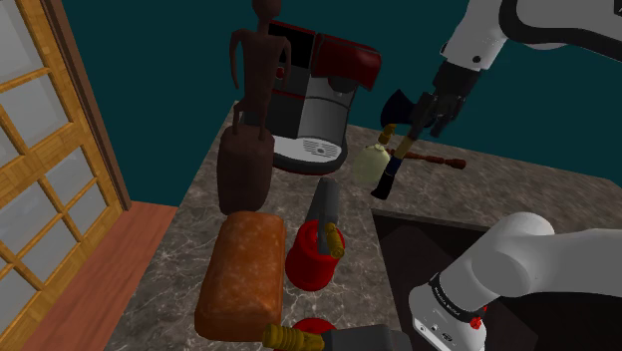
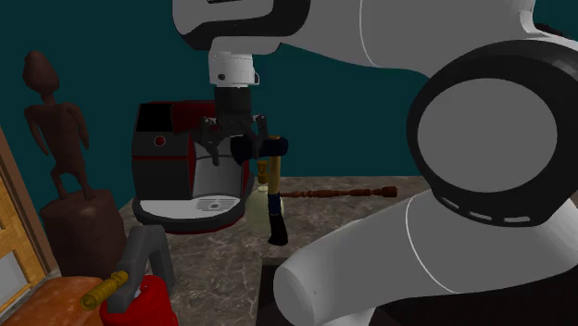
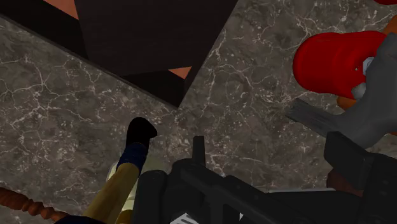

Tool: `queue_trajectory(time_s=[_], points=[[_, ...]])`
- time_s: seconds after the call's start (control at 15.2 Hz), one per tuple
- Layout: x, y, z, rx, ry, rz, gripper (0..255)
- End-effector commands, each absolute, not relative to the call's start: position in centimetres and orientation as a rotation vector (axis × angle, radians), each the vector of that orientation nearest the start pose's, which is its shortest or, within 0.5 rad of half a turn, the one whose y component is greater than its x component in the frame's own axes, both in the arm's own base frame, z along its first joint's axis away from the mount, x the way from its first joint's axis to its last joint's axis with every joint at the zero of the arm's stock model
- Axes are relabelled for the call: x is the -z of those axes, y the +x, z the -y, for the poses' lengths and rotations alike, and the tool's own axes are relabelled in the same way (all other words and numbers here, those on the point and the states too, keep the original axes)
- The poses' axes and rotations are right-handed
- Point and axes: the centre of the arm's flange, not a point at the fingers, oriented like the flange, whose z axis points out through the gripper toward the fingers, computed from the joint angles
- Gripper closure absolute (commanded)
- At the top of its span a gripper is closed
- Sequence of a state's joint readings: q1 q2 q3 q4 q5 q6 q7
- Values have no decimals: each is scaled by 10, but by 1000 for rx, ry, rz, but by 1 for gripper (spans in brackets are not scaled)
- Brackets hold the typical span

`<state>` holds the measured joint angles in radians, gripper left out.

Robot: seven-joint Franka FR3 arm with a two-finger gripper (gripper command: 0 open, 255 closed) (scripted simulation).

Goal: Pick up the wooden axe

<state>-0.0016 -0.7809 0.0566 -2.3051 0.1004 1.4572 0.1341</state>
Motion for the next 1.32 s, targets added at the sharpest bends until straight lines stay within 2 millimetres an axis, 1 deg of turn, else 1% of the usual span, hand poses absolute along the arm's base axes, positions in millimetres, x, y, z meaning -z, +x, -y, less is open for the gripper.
queue_trajectory(time_s=[0.0,0.2,0.46,0.66,0.92,0.99,1.25], points=[[-603,296,-34,-112,-3082,-137,0],[-607,308,1,-98,-3095,29,0],[-613,330,45,-78,-3099,251,0],[-618,350,76,-63,-3091,419,0],[-626,382,113,-43,-3066,641,0],[-627,387,118,-40,-3062,669,0],[-606,387,118,-40,-3062,669,0]])
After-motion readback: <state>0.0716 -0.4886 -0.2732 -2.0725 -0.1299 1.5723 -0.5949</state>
